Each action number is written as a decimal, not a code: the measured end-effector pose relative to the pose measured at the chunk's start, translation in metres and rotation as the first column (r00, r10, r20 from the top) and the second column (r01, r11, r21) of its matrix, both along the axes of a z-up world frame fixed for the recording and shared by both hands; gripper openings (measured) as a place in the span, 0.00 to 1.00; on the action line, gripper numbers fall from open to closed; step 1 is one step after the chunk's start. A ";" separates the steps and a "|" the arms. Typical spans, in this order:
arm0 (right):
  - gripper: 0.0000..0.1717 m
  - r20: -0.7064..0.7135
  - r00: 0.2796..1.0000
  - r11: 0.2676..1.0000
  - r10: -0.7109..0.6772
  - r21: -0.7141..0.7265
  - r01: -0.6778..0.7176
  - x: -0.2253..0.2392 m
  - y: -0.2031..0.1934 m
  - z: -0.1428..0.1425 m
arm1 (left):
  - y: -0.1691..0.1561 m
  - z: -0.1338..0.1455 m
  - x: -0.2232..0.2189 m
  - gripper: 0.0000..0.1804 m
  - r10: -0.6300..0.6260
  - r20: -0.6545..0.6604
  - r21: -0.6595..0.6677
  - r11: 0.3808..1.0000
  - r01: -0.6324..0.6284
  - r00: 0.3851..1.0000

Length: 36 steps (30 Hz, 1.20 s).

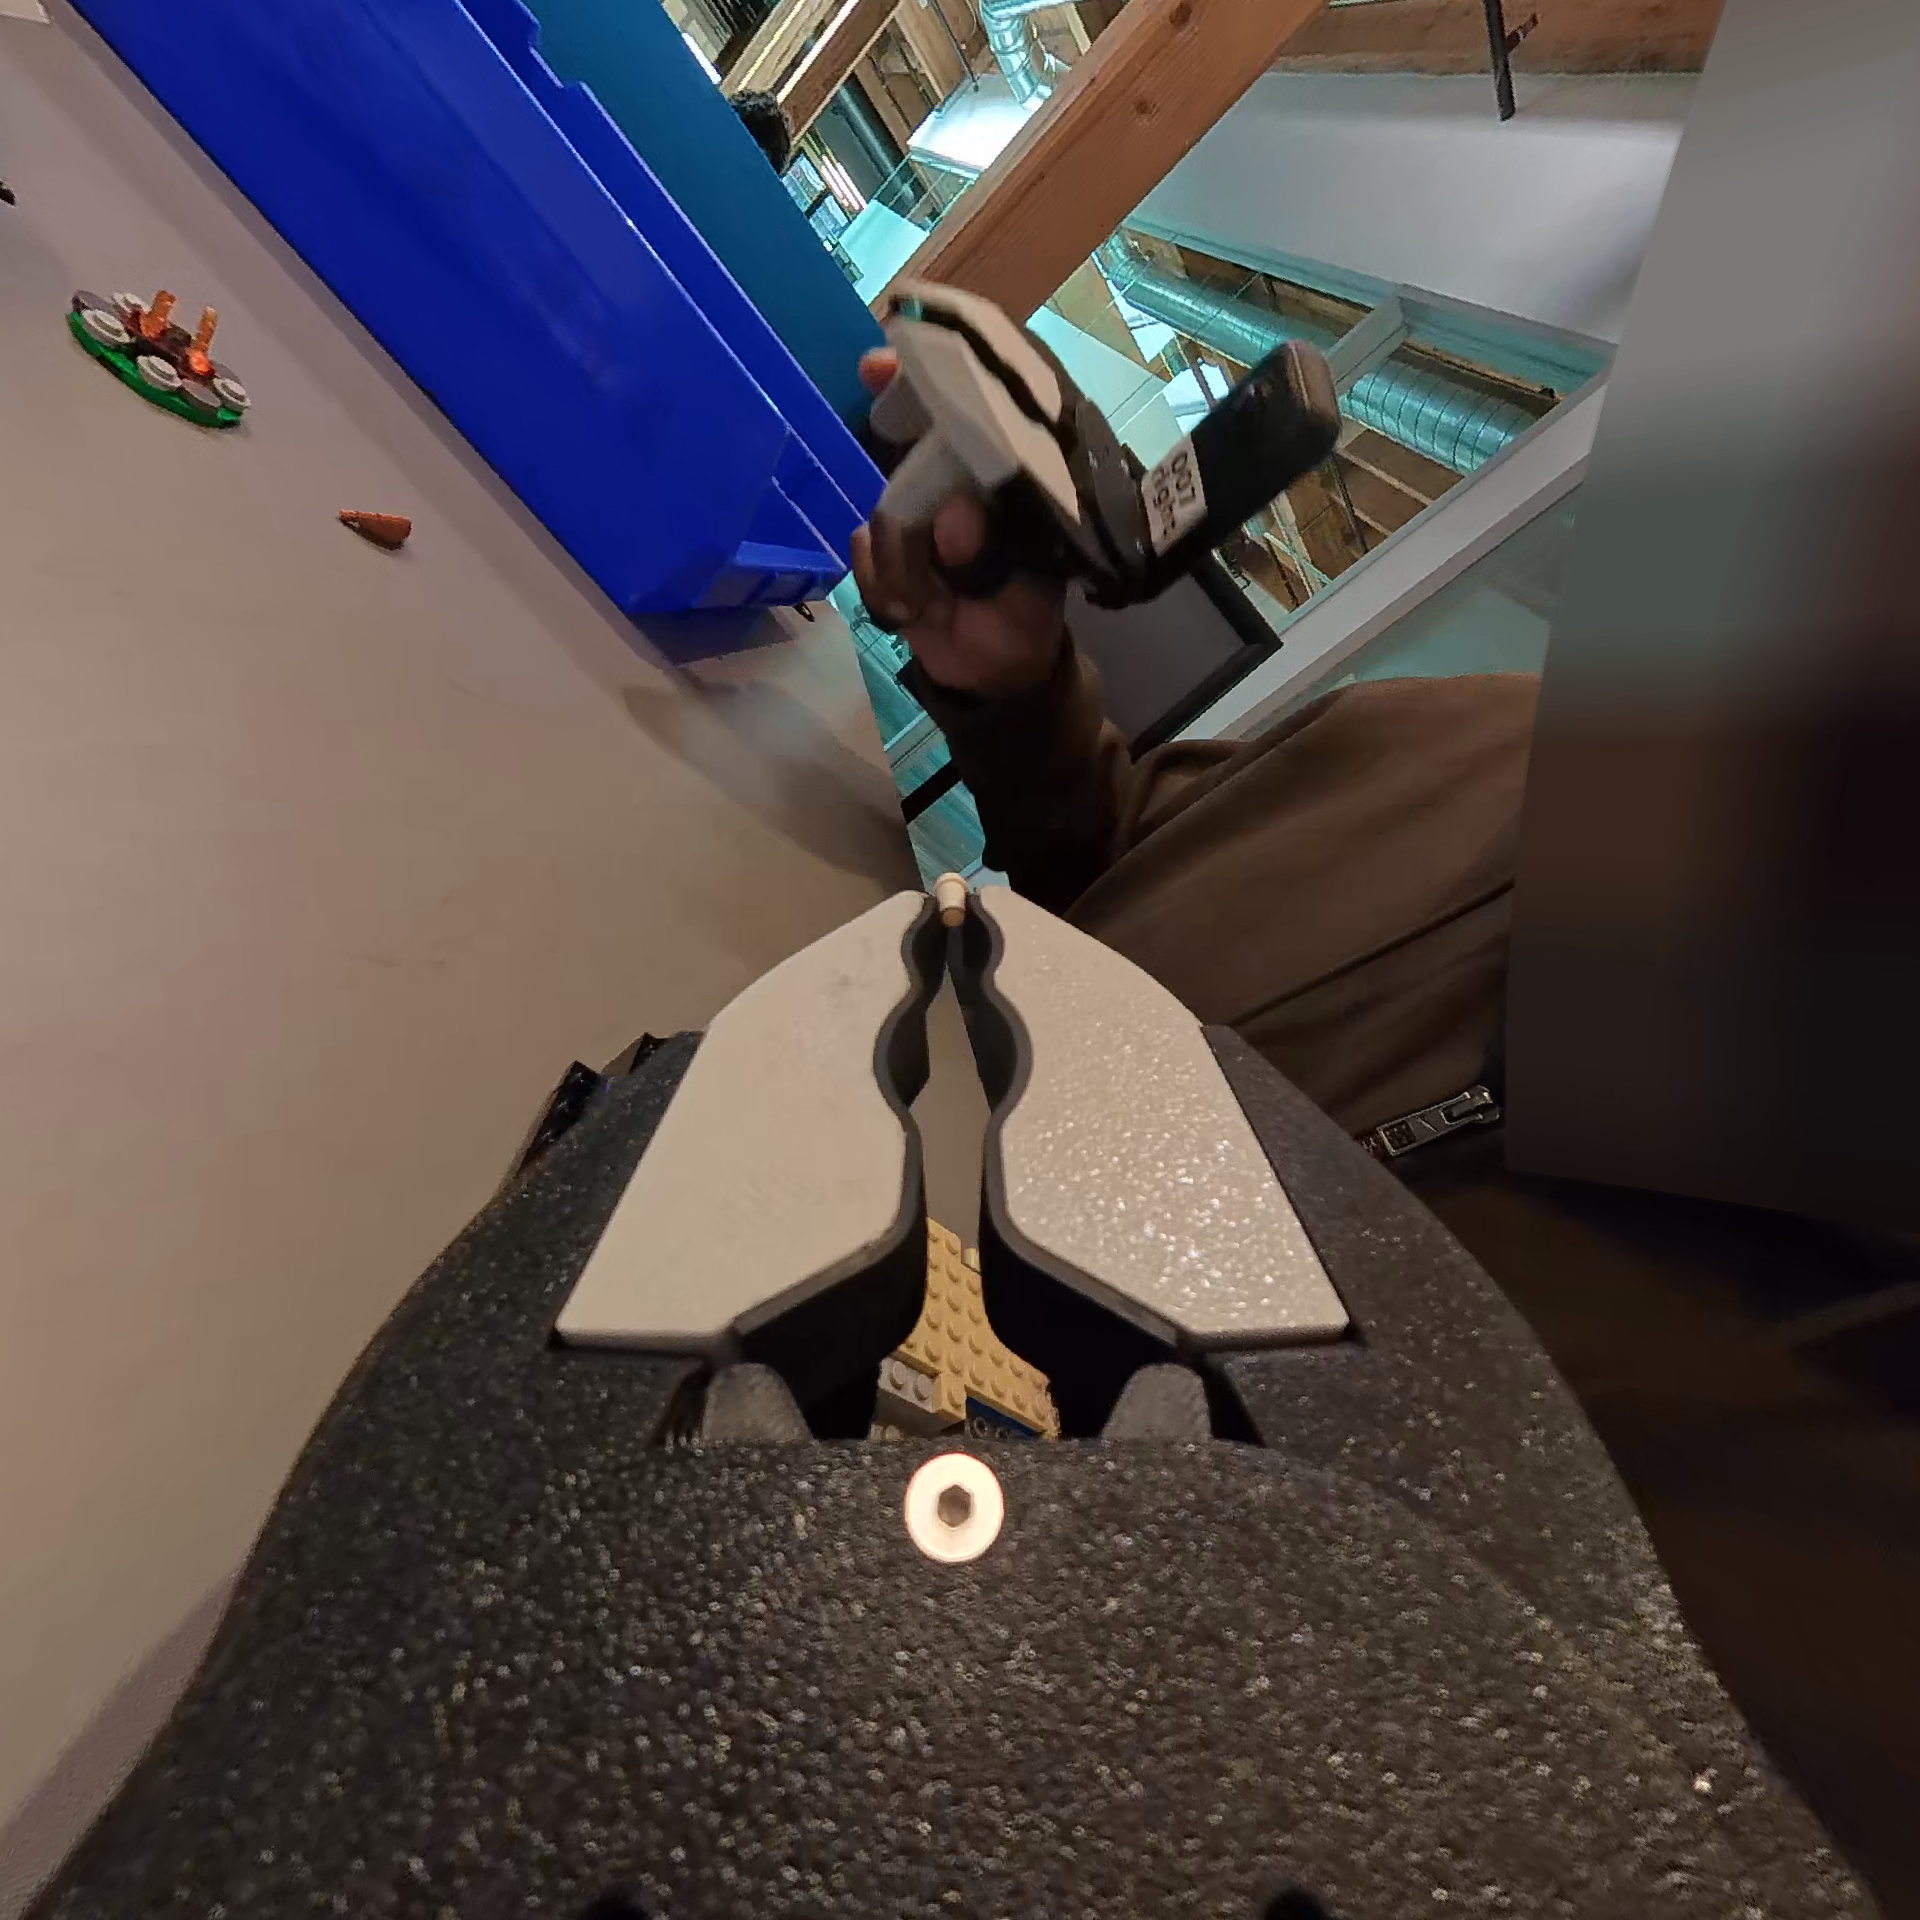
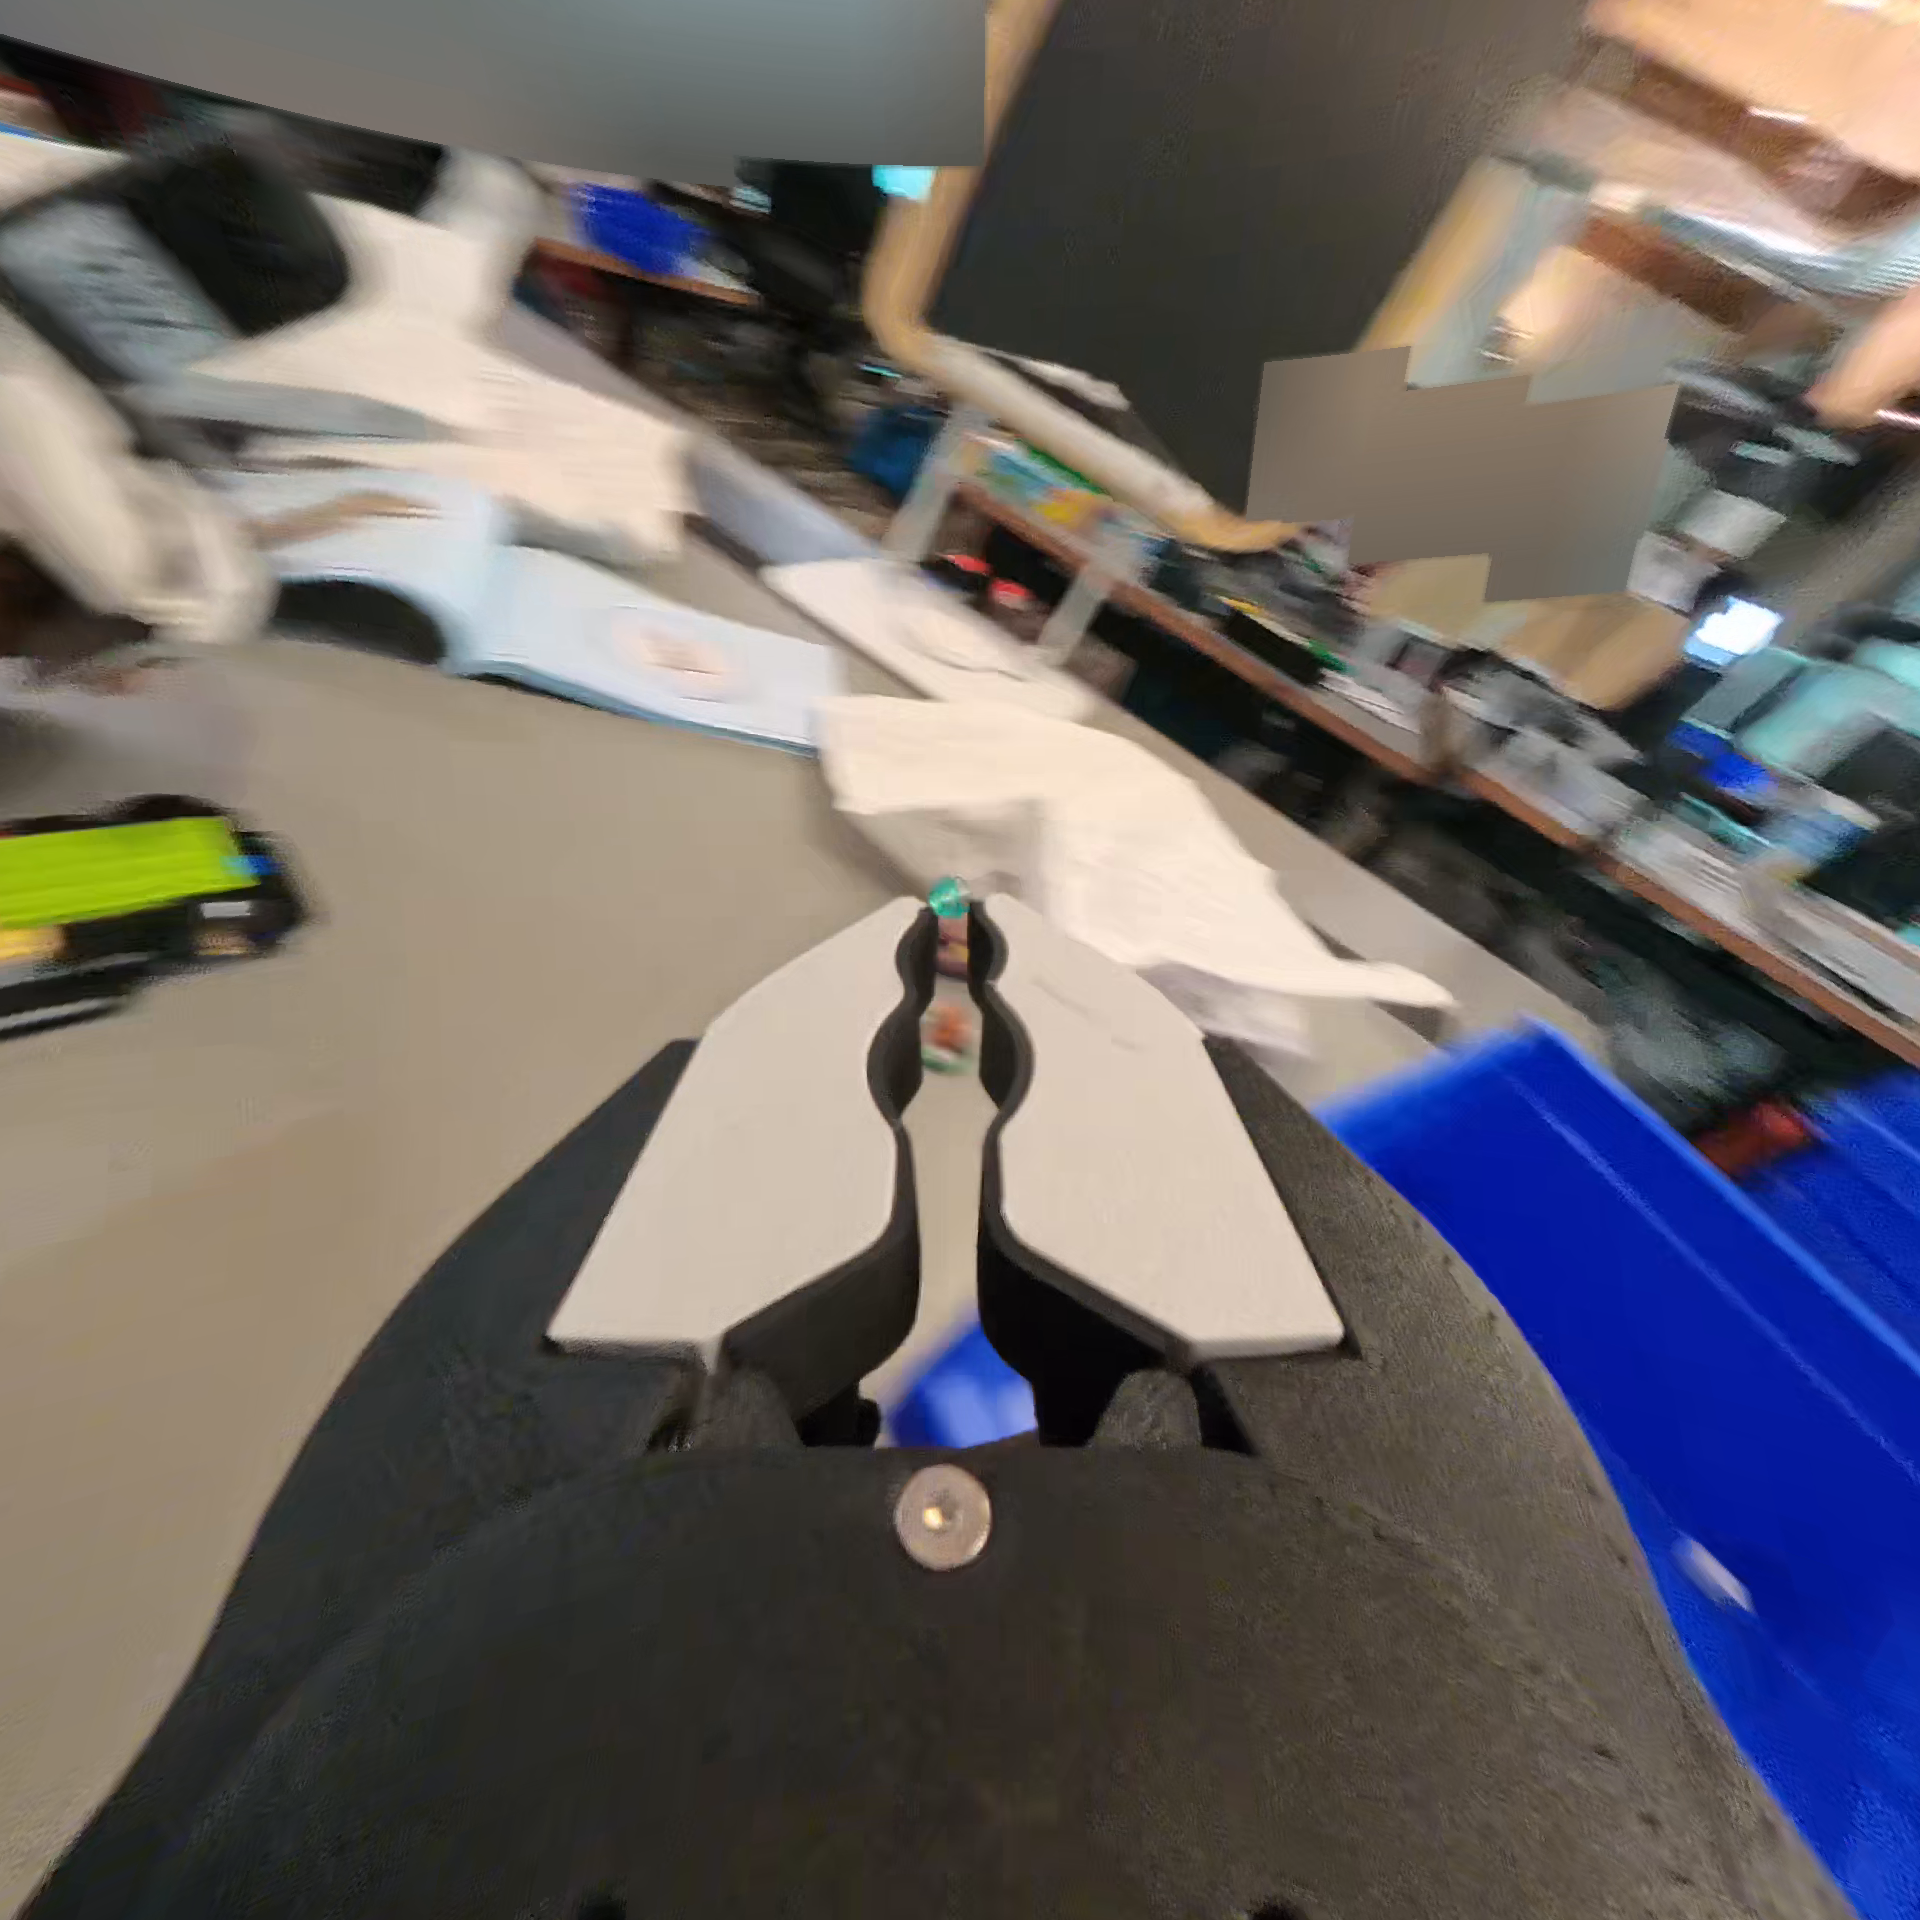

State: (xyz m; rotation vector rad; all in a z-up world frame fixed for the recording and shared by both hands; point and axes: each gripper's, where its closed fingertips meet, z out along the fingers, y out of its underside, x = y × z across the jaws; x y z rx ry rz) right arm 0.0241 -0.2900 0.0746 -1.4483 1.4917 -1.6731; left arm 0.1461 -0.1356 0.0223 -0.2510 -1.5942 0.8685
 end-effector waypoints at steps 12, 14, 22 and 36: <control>0.16 -0.106 0.994 0.998 -0.031 0.048 0.036 -0.014 -0.010 -0.015 | 0.001 -0.001 -0.013 0.02 -0.009 0.035 -0.016 1.000 0.010 0.999; 0.15 -0.078 0.991 0.992 0.107 0.081 -0.101 0.013 0.024 -0.021 | 0.003 -0.001 -0.016 0.02 -0.029 0.030 -0.015 0.999 0.029 0.999; 0.15 -0.110 0.825 0.828 0.555 -0.029 -0.561 0.089 0.155 -0.049 | 0.019 0.001 -0.032 0.02 -0.155 -0.017 -0.012 0.988 0.155 0.988; 0.05 -0.134 0.738 0.745 0.661 0.003 -0.667 0.106 0.179 -0.060 | 0.024 -0.005 -0.038 0.02 -0.202 -0.034 0.032 0.979 0.203 0.979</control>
